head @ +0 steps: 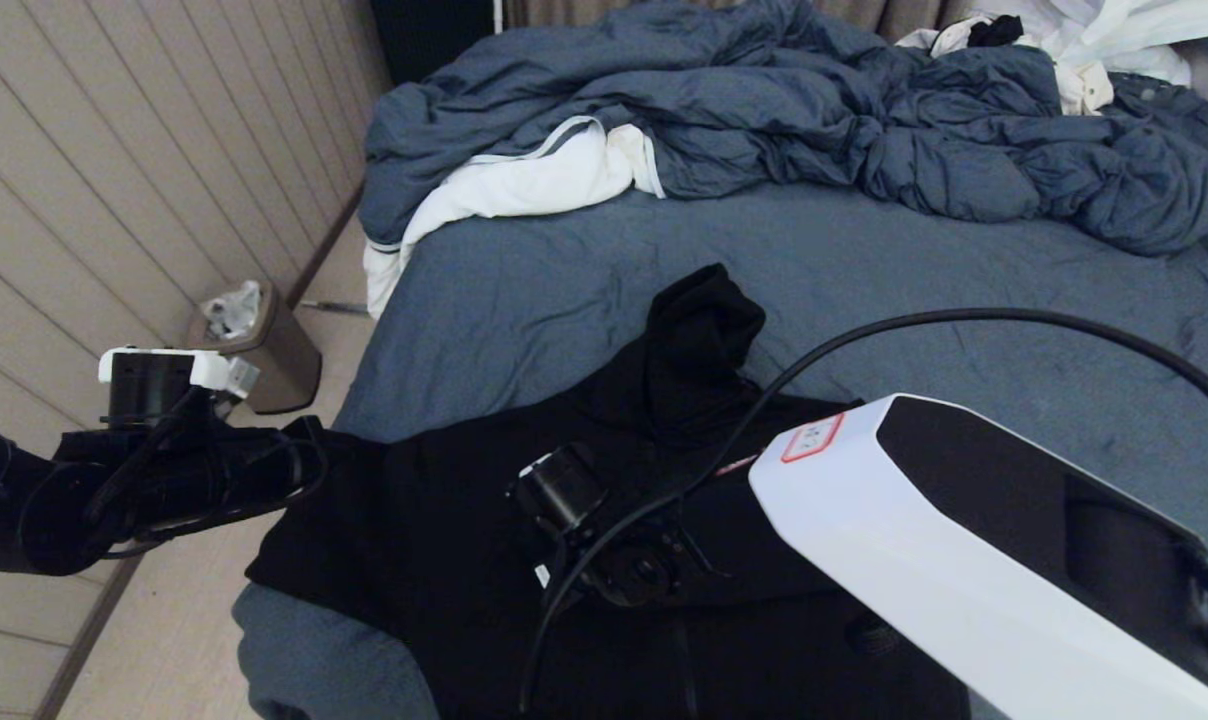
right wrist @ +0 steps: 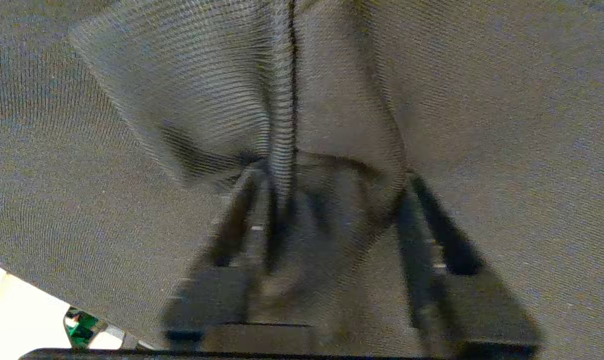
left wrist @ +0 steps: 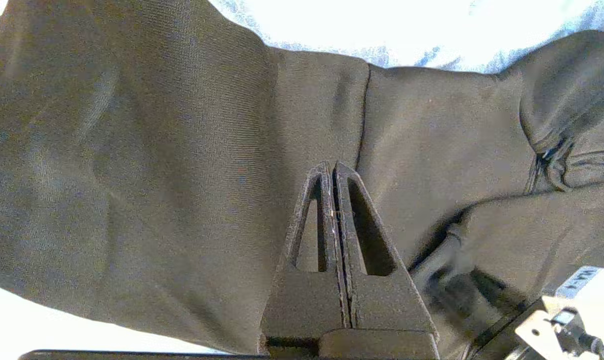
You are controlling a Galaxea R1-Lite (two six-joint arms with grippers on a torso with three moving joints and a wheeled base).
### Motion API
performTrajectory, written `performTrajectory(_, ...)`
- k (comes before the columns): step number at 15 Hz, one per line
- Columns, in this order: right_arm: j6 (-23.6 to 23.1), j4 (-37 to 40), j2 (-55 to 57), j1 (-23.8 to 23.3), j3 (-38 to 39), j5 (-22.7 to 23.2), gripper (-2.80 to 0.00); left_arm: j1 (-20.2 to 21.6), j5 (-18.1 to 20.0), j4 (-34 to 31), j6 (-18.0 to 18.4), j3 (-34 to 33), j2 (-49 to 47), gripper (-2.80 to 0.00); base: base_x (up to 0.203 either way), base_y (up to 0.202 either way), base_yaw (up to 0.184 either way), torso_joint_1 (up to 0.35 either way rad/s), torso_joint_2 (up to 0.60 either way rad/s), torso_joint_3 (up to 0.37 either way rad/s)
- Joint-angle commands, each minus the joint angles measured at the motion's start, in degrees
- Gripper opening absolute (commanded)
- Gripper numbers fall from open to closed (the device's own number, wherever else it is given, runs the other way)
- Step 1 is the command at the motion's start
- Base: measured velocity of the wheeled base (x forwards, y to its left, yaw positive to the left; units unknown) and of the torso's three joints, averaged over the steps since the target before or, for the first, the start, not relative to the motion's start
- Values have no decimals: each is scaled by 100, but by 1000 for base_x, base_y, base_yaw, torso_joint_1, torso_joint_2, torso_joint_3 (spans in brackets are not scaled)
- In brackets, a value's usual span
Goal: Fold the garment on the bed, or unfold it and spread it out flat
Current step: Unfold the black sweatshirt
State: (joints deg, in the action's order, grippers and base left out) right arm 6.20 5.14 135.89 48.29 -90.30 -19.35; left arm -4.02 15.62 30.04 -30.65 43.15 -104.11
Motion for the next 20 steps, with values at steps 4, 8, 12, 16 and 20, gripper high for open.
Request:
performTrajectory(4,13,-5,-45,-4,-6,-16,-280,-2,11,11,-11,0,-22,-280,0,0,0,0,0,0)
performTrajectory(8,9,15,-543,-115,75,-182,-280,-2,11,20,-11,0,-57,-280,0,0,0,0,0,0)
performTrajectory(12,-67,25,-1593,-836,407,-208,-280,-2,11,20,-20,-9,-39,-280,0,0,0,0,0,0)
performTrajectory(16,-380,31,-2365,-1731,791,-193,-280,-2,20,20,-20,-9,-57,-280,0,0,0,0,0,0)
performTrajectory(20,-483,9,-2743,-2704,1010,-178,-280,-2,20,20,-20,-35,-57,-280,0,0,0,0,0,0)
